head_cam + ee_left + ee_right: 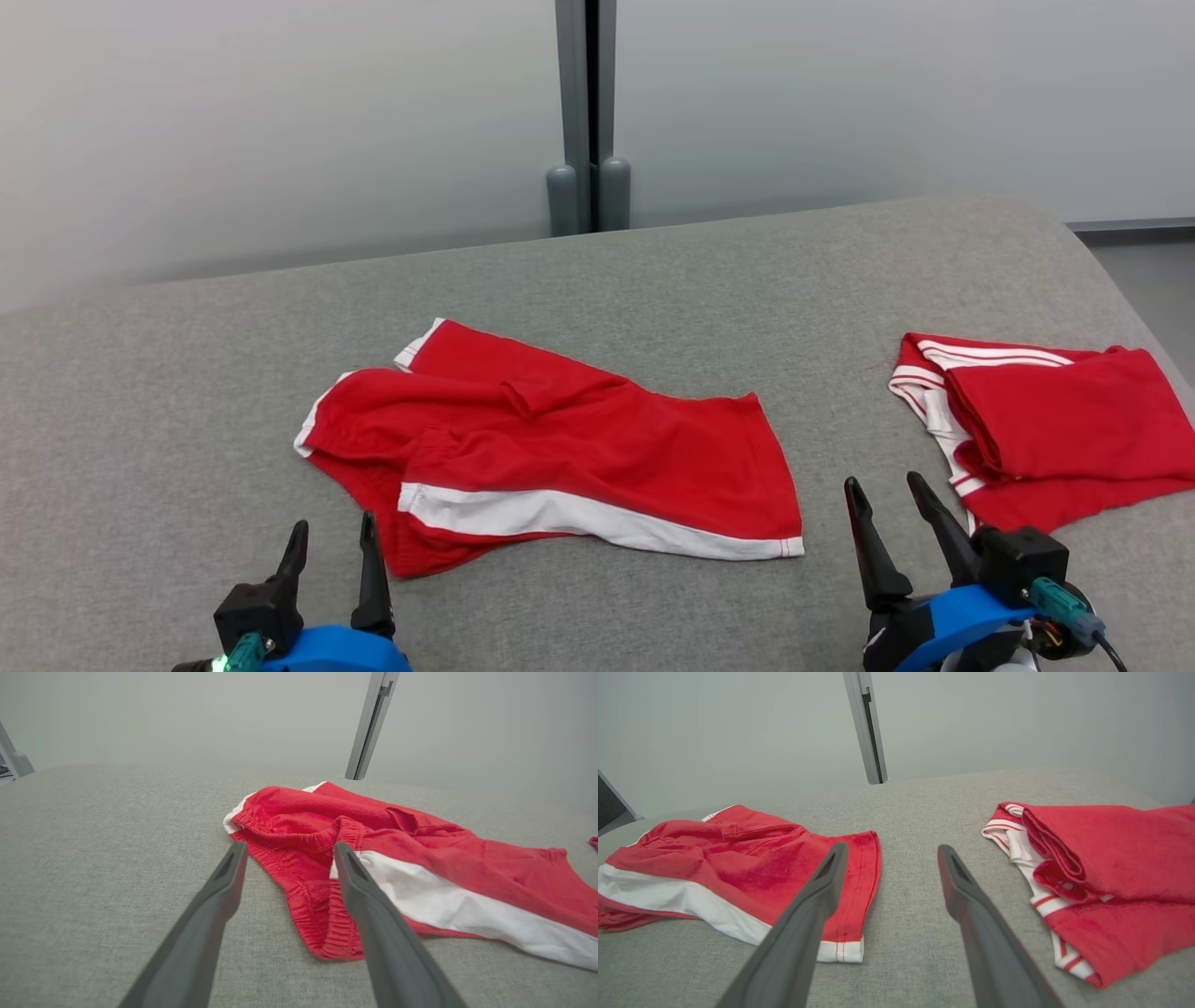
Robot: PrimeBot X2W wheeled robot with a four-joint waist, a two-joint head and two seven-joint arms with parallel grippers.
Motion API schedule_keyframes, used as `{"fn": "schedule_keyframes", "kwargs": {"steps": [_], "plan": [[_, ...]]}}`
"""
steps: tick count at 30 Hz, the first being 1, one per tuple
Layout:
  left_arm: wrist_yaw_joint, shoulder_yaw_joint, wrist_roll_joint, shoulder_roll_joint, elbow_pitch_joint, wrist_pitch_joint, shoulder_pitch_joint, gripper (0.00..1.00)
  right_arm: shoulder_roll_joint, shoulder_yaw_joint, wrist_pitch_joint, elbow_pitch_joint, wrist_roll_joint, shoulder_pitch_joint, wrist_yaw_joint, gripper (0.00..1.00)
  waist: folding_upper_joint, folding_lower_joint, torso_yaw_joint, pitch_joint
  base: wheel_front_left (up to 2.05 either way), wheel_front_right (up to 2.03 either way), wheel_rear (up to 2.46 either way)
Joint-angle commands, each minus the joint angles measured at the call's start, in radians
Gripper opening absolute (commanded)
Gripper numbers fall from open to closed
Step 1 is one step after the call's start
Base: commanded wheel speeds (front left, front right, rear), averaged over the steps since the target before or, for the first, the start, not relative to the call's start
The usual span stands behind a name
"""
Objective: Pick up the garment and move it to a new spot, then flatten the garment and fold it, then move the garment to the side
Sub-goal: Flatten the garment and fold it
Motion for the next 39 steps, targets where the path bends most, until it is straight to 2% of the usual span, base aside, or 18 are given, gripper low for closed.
{"fn": "schedule_keyframes", "kwargs": {"steps": [1,8,12,19,26,30,39], "plan": [[0.004,0.002,0.009,0.001,-0.006,-0.002,0.008,1.00,-0.001,0.000,-0.003,0.001,-0.008,-0.008,0.000,1.00,0.0000,0.0000,0.005,-0.001,0.00,0.00,0.00],[-0.009,-0.003,0.047,-0.008,-0.004,-0.002,0.042,1.00,-0.001,0.005,-0.003,0.017,-0.009,-0.007,0.000,1.00,0.0000,0.0000,0.042,-0.010,0.00,0.00,0.00],[-0.027,-0.015,0.001,-0.008,-0.004,-0.003,0.053,1.00,-0.001,0.013,-0.003,0.021,0.000,-0.001,0.000,1.00,0.0000,0.0000,0.048,-0.008,0.00,0.00,0.00],[-0.090,-0.053,-0.067,-0.008,0.034,-0.002,-0.036,1.00,-0.001,0.028,-0.003,0.029,0.005,-0.020,0.000,1.00,0.0000,0.0000,0.031,0.025,0.00,0.00,0.00],[-0.123,-0.090,-0.126,0.001,0.179,-0.002,-0.156,1.00,-0.001,0.040,-0.003,0.032,0.015,-0.030,0.000,1.00,0.0000,0.0000,-0.004,0.055,0.00,0.00,0.00],[-0.126,-0.165,-0.222,0.026,0.227,-0.002,-0.214,1.00,-0.001,0.042,-0.003,0.036,0.016,-0.035,0.000,1.00,0.0000,0.0000,-0.016,0.067,0.00,0.00,0.00],[-0.126,-0.314,-0.496,0.130,0.230,0.060,-0.276,1.00,-0.001,0.042,-0.003,0.033,0.023,-0.037,0.000,1.00,0.0000,0.0000,-0.021,0.087,0.00,0.00,0.00]]}}
